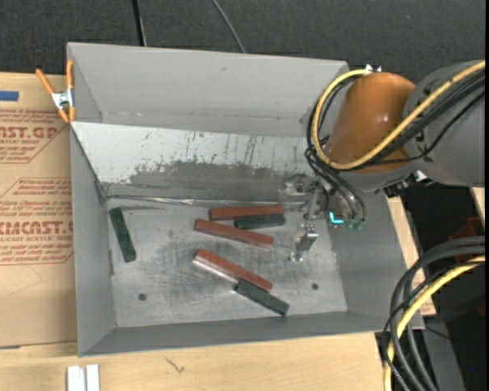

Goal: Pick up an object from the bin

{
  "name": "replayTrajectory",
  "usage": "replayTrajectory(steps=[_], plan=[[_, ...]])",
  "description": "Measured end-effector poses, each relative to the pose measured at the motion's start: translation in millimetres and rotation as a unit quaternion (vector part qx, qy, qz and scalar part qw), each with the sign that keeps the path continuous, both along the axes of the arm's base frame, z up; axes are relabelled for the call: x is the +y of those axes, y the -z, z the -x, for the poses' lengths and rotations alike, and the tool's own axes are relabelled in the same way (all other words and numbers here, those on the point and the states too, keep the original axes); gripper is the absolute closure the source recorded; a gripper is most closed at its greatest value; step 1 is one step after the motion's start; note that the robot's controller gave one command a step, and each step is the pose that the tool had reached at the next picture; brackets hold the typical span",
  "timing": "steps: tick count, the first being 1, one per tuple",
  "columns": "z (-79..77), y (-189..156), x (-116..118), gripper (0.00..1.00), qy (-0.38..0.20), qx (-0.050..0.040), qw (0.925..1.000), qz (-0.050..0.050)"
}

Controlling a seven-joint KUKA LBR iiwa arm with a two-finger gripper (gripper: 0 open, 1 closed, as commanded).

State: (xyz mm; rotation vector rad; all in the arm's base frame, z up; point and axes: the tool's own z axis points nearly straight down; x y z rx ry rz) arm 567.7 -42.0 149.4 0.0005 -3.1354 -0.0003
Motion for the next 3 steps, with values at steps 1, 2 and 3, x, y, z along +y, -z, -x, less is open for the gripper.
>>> replayTrajectory(steps=[1,2,3], plan=[[-1.9,-4,0,0.0,0.0,-0.0037,1.0,0.0],[-12.8,72,15,1.0,0.056,-0.0107,0.9983,0.0],[-12.8,72,15,1.0,0.057,-0.0107,0.9983,0.0]])
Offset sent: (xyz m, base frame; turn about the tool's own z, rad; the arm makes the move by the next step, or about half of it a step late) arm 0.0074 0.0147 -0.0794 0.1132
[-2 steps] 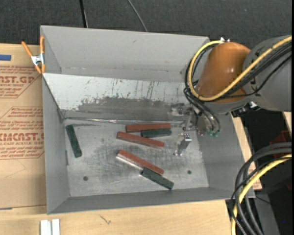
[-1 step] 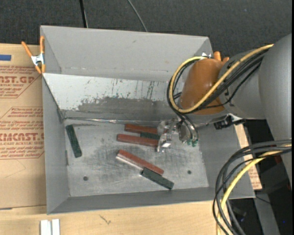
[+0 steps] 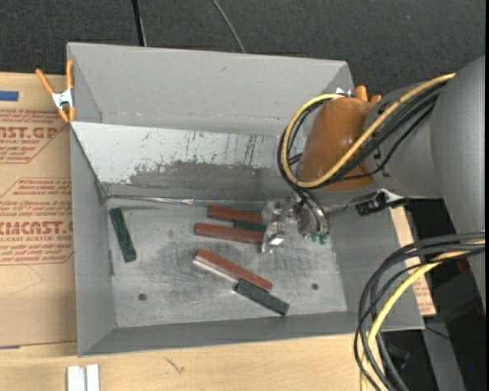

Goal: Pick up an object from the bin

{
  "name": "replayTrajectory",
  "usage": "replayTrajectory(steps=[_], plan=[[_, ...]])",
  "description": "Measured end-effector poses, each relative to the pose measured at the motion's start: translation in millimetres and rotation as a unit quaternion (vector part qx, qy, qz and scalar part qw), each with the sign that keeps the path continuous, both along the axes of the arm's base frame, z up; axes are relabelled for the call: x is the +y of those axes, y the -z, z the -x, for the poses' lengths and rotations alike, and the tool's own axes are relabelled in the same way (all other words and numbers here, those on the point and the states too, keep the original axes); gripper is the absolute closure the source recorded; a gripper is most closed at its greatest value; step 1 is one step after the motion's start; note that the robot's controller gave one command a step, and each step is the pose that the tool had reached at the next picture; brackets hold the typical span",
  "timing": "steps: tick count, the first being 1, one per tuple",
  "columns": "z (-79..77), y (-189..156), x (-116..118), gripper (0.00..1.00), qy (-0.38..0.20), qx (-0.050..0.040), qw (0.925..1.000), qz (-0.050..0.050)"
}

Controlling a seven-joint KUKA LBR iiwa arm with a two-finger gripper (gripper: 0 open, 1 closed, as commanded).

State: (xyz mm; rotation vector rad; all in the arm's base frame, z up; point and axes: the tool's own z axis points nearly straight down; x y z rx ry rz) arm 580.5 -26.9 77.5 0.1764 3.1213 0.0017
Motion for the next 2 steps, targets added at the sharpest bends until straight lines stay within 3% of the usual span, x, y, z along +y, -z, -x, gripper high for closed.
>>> replayTrajectory(steps=[1,2], plan=[[17.8,-99,6,0.0,-0.012,0.0093,0.9999,0.0],[20.1,-154,9,0.0,-0.017,0.0025,0.9998,0.0]])
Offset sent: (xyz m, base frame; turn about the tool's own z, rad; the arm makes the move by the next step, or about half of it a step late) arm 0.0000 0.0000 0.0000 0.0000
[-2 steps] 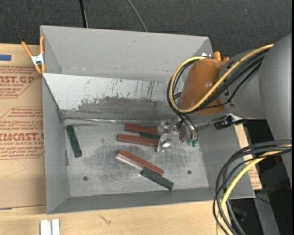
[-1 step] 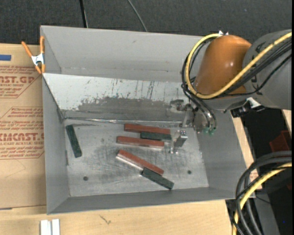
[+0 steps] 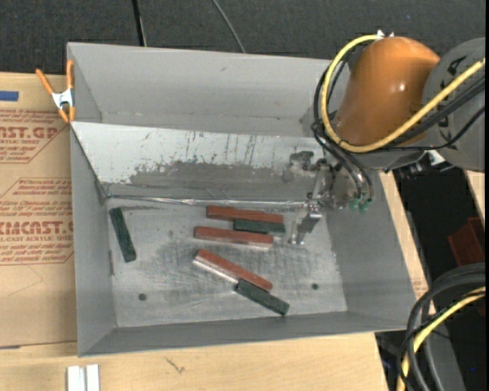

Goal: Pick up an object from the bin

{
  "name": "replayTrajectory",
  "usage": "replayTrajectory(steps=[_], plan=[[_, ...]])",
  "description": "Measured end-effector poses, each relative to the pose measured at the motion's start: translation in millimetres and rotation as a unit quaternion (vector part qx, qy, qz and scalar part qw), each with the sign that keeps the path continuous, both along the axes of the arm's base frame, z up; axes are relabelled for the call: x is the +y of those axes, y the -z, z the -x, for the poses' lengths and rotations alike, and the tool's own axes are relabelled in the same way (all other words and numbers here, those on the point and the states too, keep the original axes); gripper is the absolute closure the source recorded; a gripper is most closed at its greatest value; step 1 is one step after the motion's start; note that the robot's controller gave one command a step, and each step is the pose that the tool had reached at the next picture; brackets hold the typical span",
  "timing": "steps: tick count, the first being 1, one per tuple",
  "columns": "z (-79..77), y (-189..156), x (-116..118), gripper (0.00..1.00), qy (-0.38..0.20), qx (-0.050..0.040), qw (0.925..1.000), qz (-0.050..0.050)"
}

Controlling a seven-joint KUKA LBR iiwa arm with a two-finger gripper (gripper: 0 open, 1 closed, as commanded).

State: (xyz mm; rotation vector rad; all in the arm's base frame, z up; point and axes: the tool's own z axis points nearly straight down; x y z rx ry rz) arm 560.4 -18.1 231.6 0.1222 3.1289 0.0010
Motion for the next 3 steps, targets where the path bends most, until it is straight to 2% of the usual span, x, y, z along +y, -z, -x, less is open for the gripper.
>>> replayTrajectory(steps=[1,2,3], plan=[[-4.5,61,-1,0.0,-0.002,0.001,1.0,0.001],[4.4,129,-7,0.0,-0.009,0.0049,0.9999,0.0],[-10.7,154,4,1.0,-0.002,-0.0034,1.0,0.0]])
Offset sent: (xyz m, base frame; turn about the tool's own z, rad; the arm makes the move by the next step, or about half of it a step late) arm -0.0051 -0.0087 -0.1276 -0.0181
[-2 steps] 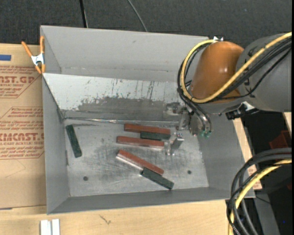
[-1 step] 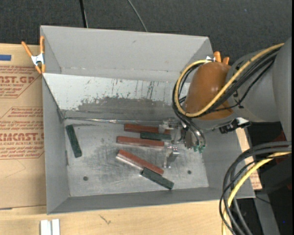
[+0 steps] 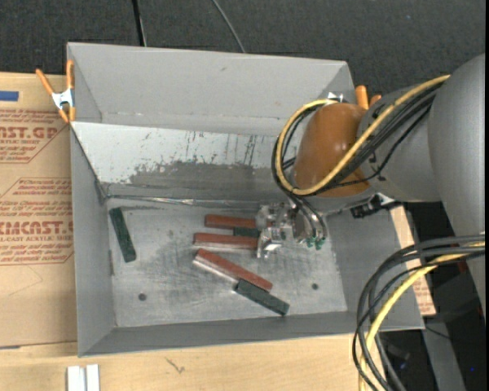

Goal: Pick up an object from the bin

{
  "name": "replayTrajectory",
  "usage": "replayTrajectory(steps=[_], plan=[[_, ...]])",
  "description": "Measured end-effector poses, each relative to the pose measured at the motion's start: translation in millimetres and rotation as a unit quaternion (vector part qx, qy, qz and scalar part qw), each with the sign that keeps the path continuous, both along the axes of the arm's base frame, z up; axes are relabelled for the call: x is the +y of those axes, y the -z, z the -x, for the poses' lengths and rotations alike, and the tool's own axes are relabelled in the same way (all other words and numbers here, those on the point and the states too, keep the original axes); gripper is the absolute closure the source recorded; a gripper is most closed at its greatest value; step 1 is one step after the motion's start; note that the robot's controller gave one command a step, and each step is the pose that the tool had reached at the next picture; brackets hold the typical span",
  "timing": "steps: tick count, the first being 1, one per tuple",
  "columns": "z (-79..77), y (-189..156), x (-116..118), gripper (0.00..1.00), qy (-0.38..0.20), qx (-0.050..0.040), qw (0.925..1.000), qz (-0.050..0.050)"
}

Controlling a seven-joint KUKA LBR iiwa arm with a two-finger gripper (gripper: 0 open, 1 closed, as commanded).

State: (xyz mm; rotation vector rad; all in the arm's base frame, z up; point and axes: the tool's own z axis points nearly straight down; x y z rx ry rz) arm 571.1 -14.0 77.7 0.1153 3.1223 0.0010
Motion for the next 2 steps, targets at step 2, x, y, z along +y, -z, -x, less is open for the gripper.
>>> replayTrajectory(steps=[2], plan=[[-15.5,-128,17,1.0,-0.05,0.0069,0.9987,0.0]])
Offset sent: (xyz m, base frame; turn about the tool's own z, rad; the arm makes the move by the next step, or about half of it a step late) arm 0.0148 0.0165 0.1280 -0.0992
